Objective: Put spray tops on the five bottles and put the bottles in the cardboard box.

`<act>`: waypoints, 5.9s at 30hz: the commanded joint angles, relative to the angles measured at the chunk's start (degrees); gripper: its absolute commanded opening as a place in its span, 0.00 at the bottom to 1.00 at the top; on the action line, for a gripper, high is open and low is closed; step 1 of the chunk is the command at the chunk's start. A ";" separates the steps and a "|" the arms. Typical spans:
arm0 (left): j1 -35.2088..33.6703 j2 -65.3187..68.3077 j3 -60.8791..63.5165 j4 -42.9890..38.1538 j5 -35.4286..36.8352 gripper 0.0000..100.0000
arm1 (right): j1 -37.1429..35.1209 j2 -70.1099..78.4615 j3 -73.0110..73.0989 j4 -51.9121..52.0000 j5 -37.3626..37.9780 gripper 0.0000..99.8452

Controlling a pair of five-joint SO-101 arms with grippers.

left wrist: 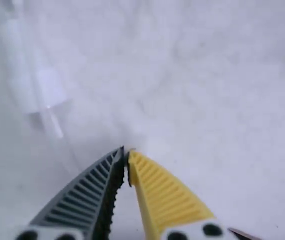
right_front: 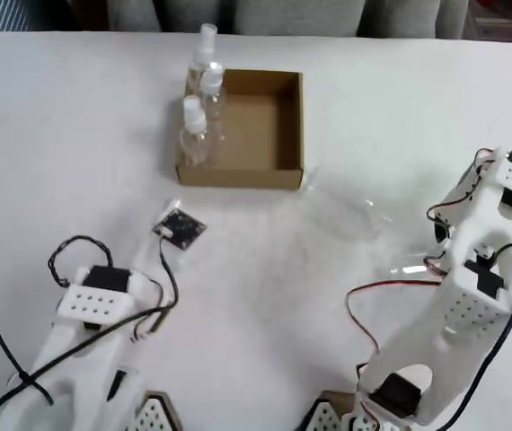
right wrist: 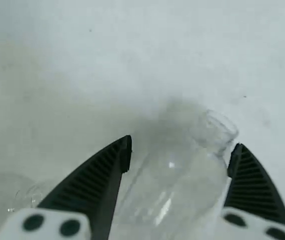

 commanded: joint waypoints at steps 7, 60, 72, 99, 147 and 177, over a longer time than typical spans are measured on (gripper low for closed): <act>0.48 -1.10 0.00 -1.32 -0.09 0.02 | -0.84 3.47 -6.33 -0.40 0.00 0.18; 0.48 -0.92 0.00 -1.41 -0.09 0.02 | 3.03 -44.26 37.10 9.80 57.76 0.14; 0.48 -0.92 0.00 -1.41 -0.09 0.02 | 3.03 -60.35 58.55 -4.53 61.54 0.24; 0.57 -0.92 0.00 -1.49 -0.09 0.02 | 2.68 -50.51 61.80 -17.80 52.22 0.24; 0.57 -0.92 0.09 -1.49 -0.09 0.02 | -0.40 -46.99 67.25 -20.97 75.34 0.20; 0.57 -0.92 0.09 -1.49 -0.09 0.02 | 10.77 -45.23 47.91 -7.78 53.89 0.02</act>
